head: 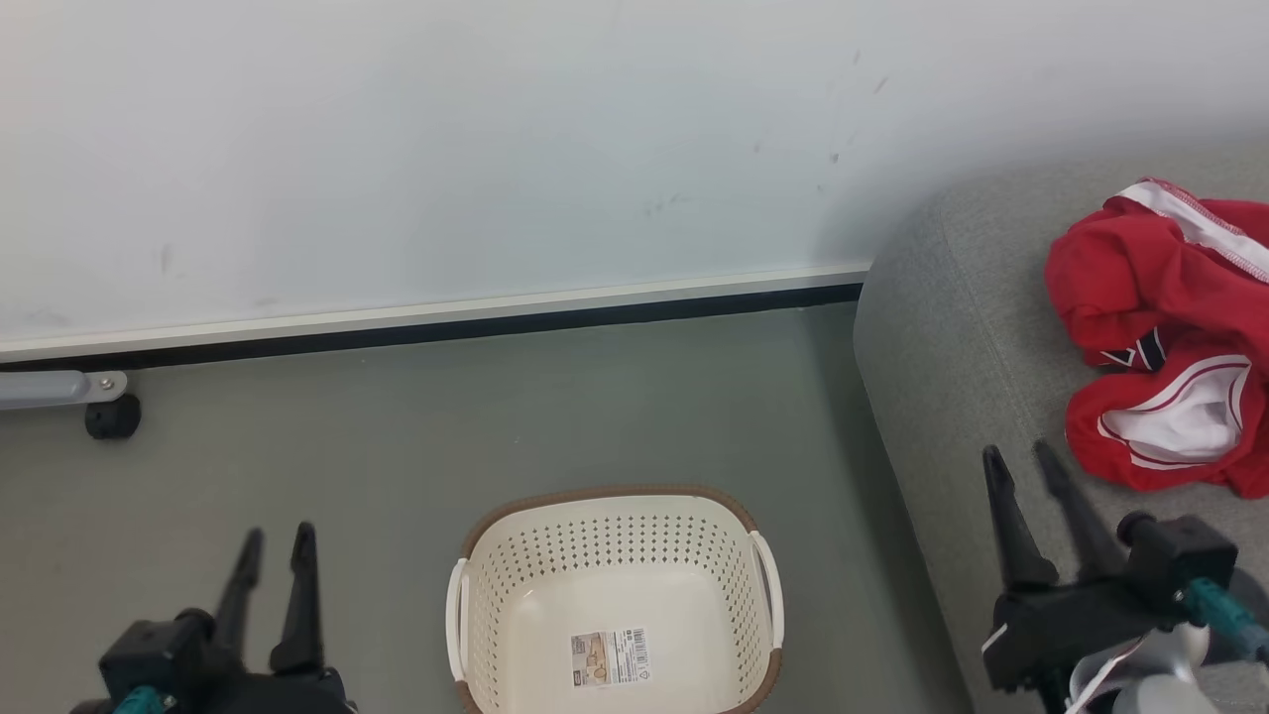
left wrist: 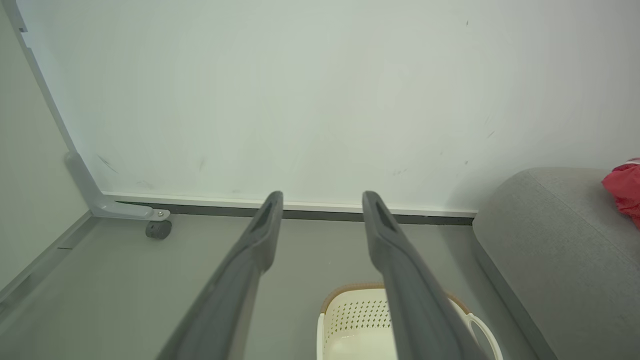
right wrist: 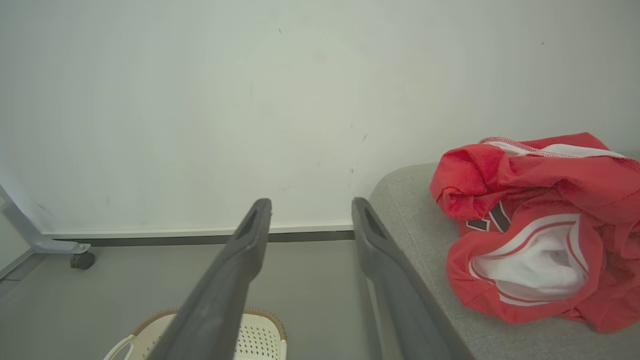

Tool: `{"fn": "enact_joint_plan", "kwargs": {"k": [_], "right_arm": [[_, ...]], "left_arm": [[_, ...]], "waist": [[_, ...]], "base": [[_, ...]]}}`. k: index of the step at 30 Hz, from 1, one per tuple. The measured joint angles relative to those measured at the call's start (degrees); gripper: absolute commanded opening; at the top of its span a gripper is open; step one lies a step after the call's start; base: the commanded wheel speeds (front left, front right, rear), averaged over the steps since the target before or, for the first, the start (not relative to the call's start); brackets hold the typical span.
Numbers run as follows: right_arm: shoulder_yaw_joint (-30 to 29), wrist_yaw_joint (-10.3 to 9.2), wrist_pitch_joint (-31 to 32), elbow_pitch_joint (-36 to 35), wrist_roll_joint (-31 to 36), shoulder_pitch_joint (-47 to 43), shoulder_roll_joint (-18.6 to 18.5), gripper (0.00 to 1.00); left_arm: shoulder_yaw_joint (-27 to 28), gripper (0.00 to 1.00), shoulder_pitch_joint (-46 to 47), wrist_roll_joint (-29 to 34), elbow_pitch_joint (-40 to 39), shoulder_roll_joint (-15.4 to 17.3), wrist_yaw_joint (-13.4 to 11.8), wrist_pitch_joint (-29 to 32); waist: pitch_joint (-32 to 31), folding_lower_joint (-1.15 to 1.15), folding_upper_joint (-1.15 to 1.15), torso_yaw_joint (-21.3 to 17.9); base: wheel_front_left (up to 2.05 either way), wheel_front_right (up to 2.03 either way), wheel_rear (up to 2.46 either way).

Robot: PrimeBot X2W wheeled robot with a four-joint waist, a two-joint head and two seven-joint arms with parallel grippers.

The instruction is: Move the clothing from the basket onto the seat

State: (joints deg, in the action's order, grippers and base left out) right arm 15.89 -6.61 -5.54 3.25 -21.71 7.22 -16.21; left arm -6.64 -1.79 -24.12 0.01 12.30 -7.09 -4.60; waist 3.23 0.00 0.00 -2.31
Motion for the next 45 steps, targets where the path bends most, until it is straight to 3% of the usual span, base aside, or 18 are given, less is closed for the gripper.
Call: {"fn": "enact_joint_plan", "kwargs": {"k": [9, 45], "right_arm": [[-1.02, 0.58, 0.53, 2.37, -2.47, -1.87, 1.64, 0.0], [-9.92, 5.41, 5.49, 6.65, -29.52, -1.86, 6.42, 0.0]], "left_arm": [[0.32, 0.0, -0.96, -2.15, 2.27, -1.37, 0.59, 0.63], [4.88, 0.0, 1.05, -28.31, 7.58, -4.64, 5.64, 5.06]], "waist": [[-0.13, 0.0, 0.0, 0.11], [-1.33, 0.0, 0.0, 0.99]], "base": [[0.0, 0.0, 0.0], [0.0, 0.0, 0.0]]}}
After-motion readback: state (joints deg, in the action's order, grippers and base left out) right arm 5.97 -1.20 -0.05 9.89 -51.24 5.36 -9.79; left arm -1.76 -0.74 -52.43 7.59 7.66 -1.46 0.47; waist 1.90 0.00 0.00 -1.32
